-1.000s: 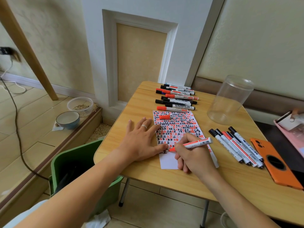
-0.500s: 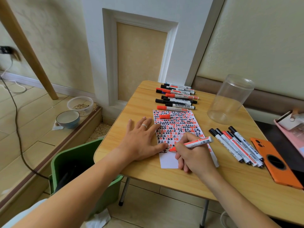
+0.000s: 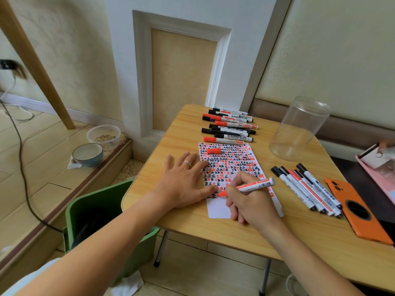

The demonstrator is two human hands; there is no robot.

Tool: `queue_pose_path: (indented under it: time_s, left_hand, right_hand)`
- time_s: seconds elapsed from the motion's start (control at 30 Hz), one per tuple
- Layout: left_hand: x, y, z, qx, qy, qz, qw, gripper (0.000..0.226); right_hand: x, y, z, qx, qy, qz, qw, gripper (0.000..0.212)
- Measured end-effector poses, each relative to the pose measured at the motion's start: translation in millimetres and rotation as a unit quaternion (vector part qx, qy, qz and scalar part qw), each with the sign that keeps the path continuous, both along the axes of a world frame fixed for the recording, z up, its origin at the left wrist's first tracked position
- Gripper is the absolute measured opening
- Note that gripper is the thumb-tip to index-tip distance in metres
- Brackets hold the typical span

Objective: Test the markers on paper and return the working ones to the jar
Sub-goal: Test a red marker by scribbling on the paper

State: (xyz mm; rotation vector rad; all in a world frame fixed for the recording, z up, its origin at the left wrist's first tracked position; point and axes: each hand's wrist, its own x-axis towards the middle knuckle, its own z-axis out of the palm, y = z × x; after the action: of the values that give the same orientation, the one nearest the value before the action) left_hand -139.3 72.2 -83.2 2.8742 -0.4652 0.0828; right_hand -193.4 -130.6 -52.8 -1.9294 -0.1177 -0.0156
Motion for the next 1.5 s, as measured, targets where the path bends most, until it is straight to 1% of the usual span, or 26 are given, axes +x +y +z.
queue_pose_path:
  time_s: [0.43,0.7,0.83,0.93,1.0,1.07,1.2,1.27,1.33,1.43,1.5]
  left_hand:
    - [1,1,-1,0.006,0.004,0.000,1.000,0.104]
    - [0,1,0,-0.002,0.003,0.001,1.000,0.103]
    - [0,1,0,-0.002,0.003,0.004,1.000,0.102]
    - [-1,0,2,-0.003,0.003,0.004,1.000,0.103]
    - [-1,0,3,-0.007,0.005,0.005,1.000,0.104]
    - [-2,0,4,-0.008,0.014,0.004,1.000,0.103]
    - [2,-3,15,-0.017,0.038,0.010,0.999,0.091]
    - [7,-8,20,-0.028,0.037,0.026,0.999,0.083]
    - [13,-16,24,-0.040,0.030,0.062,0.997,0.072]
    - [23,-29,27,-0.054,-0.016,0.127,0.990,0.057]
    - [32,-35,28,-0.088,-0.052,0.138,0.985,0.047]
  right_hand:
    - [-2,-1,1,-0.014,0.009,0.011,1.000,0.019]
    - [0,-2,1,-0.019,0.022,-0.021,0.999,0.020]
    - [-1,-1,1,-0.020,0.020,-0.021,0.999,0.022]
    - [0,-2,0,-0.023,0.023,-0.017,0.999,0.020]
    - [2,-4,1,-0.009,0.029,-0.008,1.000,0.018]
    - [8,-8,5,0.027,0.031,-0.001,0.999,0.018]
    - [27,-19,14,0.085,-0.009,-0.025,0.996,0.017]
    - [33,-21,11,0.090,-0.016,-0.036,0.995,0.013]
    - [39,-22,4,0.079,-0.012,-0.039,0.996,0.008]
    - [43,-22,-1,0.072,-0.004,-0.040,0.997,0.007]
    - [43,-22,-2,0.072,-0.008,-0.043,0.996,0.007]
